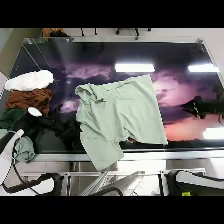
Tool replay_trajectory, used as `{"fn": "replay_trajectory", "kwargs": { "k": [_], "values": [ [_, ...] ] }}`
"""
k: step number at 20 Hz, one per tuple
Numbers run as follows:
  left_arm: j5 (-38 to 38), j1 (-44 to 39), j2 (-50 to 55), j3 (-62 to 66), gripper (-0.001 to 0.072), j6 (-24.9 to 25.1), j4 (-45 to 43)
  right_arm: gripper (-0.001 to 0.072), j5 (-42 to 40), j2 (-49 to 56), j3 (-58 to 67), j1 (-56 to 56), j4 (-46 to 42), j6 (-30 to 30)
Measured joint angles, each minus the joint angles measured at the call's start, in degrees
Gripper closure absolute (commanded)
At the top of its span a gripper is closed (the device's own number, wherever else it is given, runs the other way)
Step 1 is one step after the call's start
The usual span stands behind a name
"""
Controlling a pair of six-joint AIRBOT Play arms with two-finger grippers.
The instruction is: Fold the shirts.
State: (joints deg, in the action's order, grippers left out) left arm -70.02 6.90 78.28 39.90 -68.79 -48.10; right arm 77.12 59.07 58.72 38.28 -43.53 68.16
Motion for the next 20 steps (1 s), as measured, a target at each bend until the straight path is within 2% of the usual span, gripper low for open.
{"fn": "replay_trajectory", "kwargs": {
  "k": [3,4,5,6,9,11,15,20],
  "values": [
    [4.2,-0.8,-0.3,-5.1,0.0037,4.8,8.4,0.0447,-2.7,-3.0,-5.2,1.5,-0.7,0.9],
    [5.3,-1.7,0.1,-5.7,0.0231,5.9,9.9,0.0441,-3.4,-3.4,-6.1,1.7,-0.9,0.9],
    [7.1,-2.8,0.9,-5.9,0.0516,6.8,10.5,0.0382,-3.6,-3.8,-6.9,1.9,-0.9,0.9],
    [8.4,-4.1,2.0,-5.7,0.0695,7.4,10.7,0.0284,-3.8,-4.0,-7.5,2.0,-1.1,1.1],
    [7.5,-6.5,4.2,-2.3,0.0695,8.5,11.2,0.0268,-3.0,-4.4,-8.5,2.2,-1.9,1.2],
    [5.6,-5.6,4.2,0.7,0.0695,7.5,8.5,0.0268,-1.1,-4.6,-9.2,2.3,-3.4,1.3],
    [1.8,1.9,0.9,3.8,0.0694,3.2,0.7,0.027,0.5,-5.5,-14.8,2.3,-5.6,2.0],
    [0.1,9.1,-3.4,2.7,0.0694,1.7,-2.0,0.0272,-0.7,-7.8,-27.8,0.0,-6.3,2.2]
  ]
}}
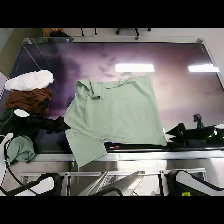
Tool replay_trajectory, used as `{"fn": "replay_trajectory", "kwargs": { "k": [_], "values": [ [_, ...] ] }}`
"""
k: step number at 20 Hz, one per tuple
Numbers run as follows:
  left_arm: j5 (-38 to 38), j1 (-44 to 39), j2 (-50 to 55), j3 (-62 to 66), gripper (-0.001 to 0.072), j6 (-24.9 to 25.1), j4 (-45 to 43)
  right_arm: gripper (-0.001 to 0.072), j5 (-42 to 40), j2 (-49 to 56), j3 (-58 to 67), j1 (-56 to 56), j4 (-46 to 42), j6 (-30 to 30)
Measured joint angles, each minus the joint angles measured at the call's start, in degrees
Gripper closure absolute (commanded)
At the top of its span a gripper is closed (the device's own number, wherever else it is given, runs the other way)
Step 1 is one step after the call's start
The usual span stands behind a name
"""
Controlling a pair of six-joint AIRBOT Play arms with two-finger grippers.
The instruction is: Fold the shirts.
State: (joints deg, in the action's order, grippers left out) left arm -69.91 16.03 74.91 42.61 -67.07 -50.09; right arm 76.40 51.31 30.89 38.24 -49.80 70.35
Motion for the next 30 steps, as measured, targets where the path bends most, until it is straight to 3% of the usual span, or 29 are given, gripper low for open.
{"fn": "replay_trajectory", "kwargs": {
  "k": [9,18,24,30],
  "values": [
    [-0.4,2.1,-1.3,-0.6,0.0694,-0.4,-0.9,0.0282,-2.7,1.0,-8.7,-8.2,0.8,-1.4],
    [-0.5,2.1,-1.3,-0.6,0.0694,-0.5,-0.9,0.0269,2.6,-0.5,3.6,-2.2,0.0,-1.6],
    [-0.2,2.1,-1.3,-0.6,0.0694,-0.6,-0.9,0.027,1.4,2.5,4.1,-0.4,-3.2,-1.3],
    [-0.1,2.1,-1.3,-0.6,0.0694,-0.6,-0.9,0.0272,9.0,3.9,9.4,-0.2,3.3,-1.3]
  ]
}}
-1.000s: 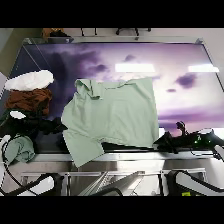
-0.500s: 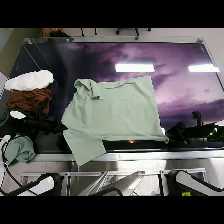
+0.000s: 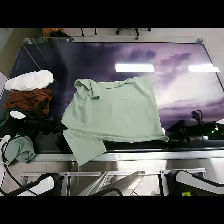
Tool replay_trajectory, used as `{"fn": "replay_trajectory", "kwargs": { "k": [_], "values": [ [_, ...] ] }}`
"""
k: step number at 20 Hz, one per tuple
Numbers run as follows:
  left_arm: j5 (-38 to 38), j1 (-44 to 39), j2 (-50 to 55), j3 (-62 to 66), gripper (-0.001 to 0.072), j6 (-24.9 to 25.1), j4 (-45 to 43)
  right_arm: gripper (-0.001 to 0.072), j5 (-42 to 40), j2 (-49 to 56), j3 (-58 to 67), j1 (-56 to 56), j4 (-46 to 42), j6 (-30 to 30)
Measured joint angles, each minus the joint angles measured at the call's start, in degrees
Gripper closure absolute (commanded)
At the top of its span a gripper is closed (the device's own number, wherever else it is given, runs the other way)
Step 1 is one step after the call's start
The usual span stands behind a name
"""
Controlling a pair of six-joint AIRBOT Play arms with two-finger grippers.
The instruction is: Fold the shirts.
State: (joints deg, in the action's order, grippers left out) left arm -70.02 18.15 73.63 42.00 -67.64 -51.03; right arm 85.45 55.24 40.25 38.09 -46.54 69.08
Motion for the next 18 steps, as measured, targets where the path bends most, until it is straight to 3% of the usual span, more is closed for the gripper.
{"fn": "replay_trajectory", "kwargs": {
  "k": [3,10,18],
  "values": [
    [0.0,0.0,0.0,0.0,0.0694,0.2,0.0,0.0272,3.2,0.2,6.6,0.0,0.2,1.7],
    [0.0,0.0,0.0,0.0,0.0694,0.1,0.0,0.0273,5.6,3.3,14.1,0.0,-9.4,4.5],
    [0.0,0.0,0.0,0.0,0.0694,0.1,0.0,0.027,1.0,4.2,4.9,0.0,-11.9,3.1]
  ]
}}
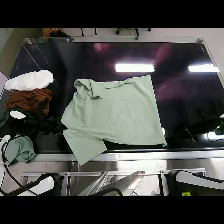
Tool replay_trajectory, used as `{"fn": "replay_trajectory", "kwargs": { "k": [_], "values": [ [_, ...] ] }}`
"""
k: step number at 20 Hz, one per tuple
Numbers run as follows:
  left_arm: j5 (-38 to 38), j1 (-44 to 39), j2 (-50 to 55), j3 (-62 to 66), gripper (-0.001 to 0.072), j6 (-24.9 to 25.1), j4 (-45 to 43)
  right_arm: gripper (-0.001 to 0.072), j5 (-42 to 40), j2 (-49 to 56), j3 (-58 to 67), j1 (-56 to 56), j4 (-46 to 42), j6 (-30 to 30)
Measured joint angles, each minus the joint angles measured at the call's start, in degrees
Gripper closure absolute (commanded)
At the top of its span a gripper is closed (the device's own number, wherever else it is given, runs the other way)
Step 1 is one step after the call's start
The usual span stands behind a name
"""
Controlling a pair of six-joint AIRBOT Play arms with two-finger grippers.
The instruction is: Fold the shirts.
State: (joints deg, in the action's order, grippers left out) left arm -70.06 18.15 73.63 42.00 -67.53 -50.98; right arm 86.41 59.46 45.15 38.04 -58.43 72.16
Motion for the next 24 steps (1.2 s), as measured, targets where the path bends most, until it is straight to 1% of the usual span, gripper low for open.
{"fn": "replay_trajectory", "kwargs": {
  "k": [3,6,7,8,10,11,13,15,17,21,24],
  "values": [
    [0.0,0.0,0.0,0.0,0.0694,0.0,0.0,0.0271,-5.1,0.3,-7.8,-0.9,1.0,-1.9],
    [0.0,0.0,0.0,0.0,0.0694,-0.2,0.0,0.0283,-6.6,1.4,-12.4,-3.6,4.0,-3.2],
    [0.0,0.0,0.0,0.0,0.0694,-0.2,0.1,0.0353,-7.0,1.9,-13.1,-4.8,4.7,-3.7],
    [0.0,0.0,0.0,0.0,0.0694,-0.2,0.1,0.0592,-7.9,2.4,-13.7,-6.2,5.9,-4.6],
    [0.0,0.0,0.0,0.2,0.0695,-0.2,0.2,0.0647,-10.4,3.3,-13.9,-8.3,8.5,-7.1],
    [0.0,0.0,-0.1,0.6,0.0695,-0.1,0.8,0.0689,-11.5,3.5,-12.9,-9.1,10.7,-8.0],
    [-0.8,0.0,-0.9,2.8,0.0695,-0.1,2.4,0.0689,-12.0,3.4,-8.9,-9.9,12.7,-9.2],
    [-1.9,0.0,-3.0,7.0,0.0695,0.0,4.6,0.069,-8.0,1.9,-1.0,-10.4,16.5,-9.9],
    [-3.6,0.0,-6.6,13.3,0.0696,-0.2,8.2,0.069,-5.5,-0.1,9.4,-10.5,20.0,-10.1],
    [-5.4,0.0,-15.1,32.9,0.0695,-2.0,16.6,0.069,-2.6,-3.1,40.3,-10.6,29.4,-10.4],
    [-4.7,0.0,-20.0,51.1,0.0695,-4.1,19.8,0.069,-2.9,-4.5,62.9,-10.6,34.9,-10.6]
  ]
}}
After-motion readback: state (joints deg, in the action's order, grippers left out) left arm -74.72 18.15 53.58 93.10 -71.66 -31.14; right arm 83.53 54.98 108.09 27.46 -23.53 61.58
